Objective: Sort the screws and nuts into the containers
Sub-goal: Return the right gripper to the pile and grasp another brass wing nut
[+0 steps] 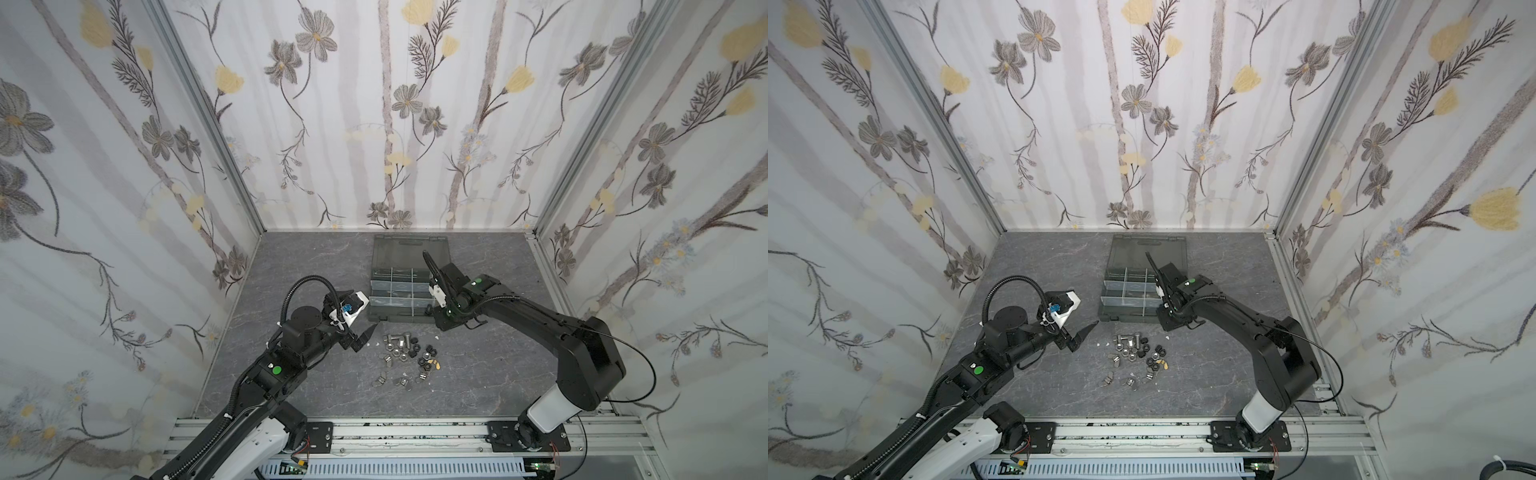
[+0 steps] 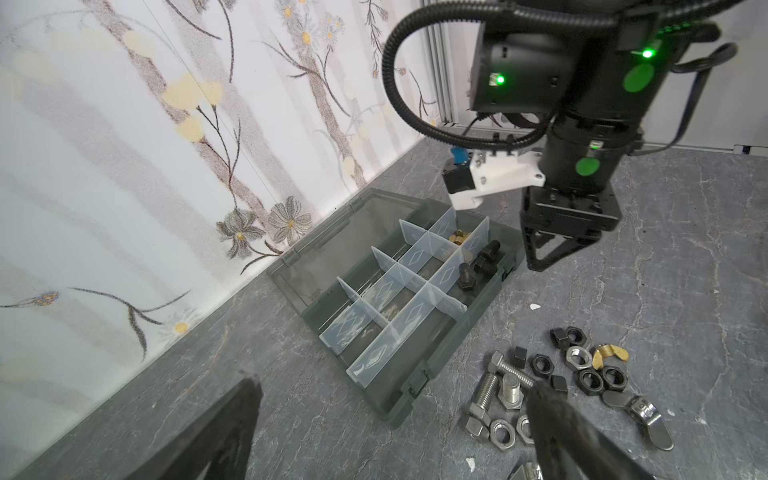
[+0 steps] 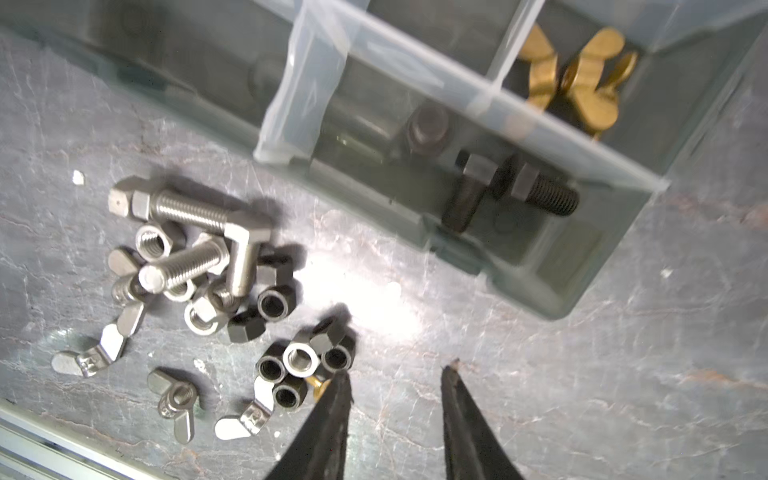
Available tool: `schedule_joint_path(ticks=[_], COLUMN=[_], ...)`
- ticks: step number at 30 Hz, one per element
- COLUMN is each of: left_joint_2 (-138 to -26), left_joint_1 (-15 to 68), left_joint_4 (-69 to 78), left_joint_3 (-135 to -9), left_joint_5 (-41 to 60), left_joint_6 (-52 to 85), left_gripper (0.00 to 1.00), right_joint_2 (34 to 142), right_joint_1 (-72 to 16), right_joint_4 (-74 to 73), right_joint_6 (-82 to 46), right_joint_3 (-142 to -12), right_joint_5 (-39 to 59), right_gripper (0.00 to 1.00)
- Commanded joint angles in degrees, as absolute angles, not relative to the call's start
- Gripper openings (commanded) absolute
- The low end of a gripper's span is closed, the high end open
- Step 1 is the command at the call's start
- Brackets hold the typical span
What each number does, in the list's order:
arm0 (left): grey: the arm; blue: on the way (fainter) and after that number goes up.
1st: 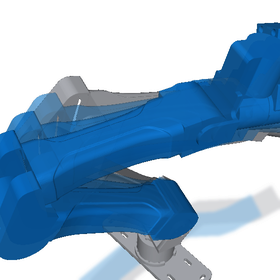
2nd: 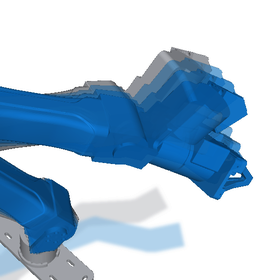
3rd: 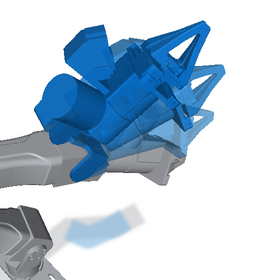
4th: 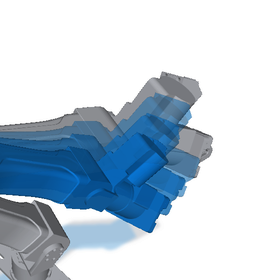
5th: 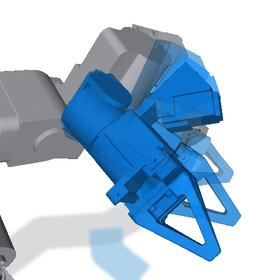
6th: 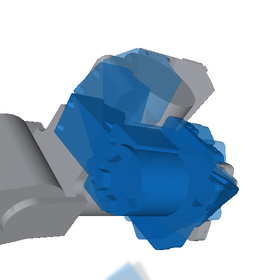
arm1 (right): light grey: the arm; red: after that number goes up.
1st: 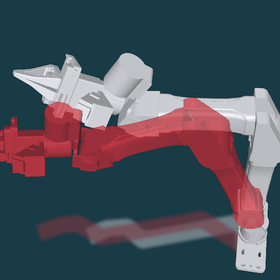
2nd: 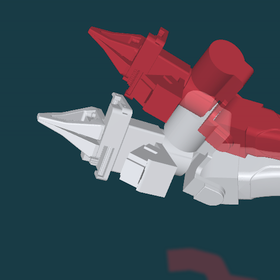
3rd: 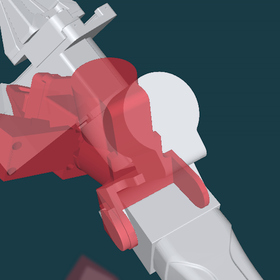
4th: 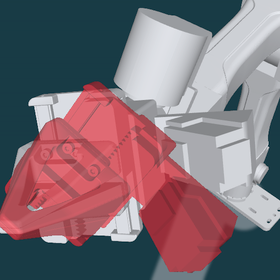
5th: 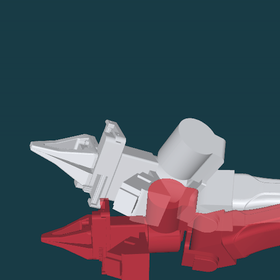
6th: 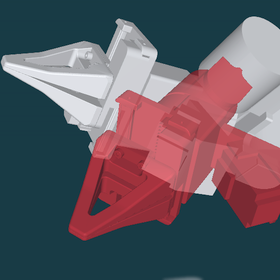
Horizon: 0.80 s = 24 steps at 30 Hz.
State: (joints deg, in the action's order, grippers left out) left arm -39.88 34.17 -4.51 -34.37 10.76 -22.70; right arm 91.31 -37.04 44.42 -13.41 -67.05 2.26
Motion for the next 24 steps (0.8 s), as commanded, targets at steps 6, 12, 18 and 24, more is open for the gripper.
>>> schedule_joint_path(ticks=[6, 12, 18, 24], left_joint_2=[-39.86, -39.73, -39.73, -39.64], left_joint_1=[34.55, 34.54, 34.56, 34.62], left_joint_4=[-2.70, -2.91, -3.14, -3.52], left_joint_3=[-34.65, -34.90, -34.97, -35.03], left_joint_5=[11.36, 11.32, 11.34, 11.16], left_joint_6=[-23.56, -23.55, -23.55, -23.68], left_gripper=[1.00, 1.00, 1.00, 1.00], right_joint_2=[84.38, 85.46, 87.06, 89.43], right_joint_1=[-44.91, -46.58, -46.58, -46.58], right_joint_4=[34.97, 34.24, 33.52, 32.98], right_joint_6=[-23.62, -24.13, -24.00, -23.58], right_joint_3=[-53.82, -51.07, -49.75, -50.35], right_joint_5=[9.09, 7.69, 6.68, 5.99], right_gripper=[0.44, 0.44, 0.42, 0.39])
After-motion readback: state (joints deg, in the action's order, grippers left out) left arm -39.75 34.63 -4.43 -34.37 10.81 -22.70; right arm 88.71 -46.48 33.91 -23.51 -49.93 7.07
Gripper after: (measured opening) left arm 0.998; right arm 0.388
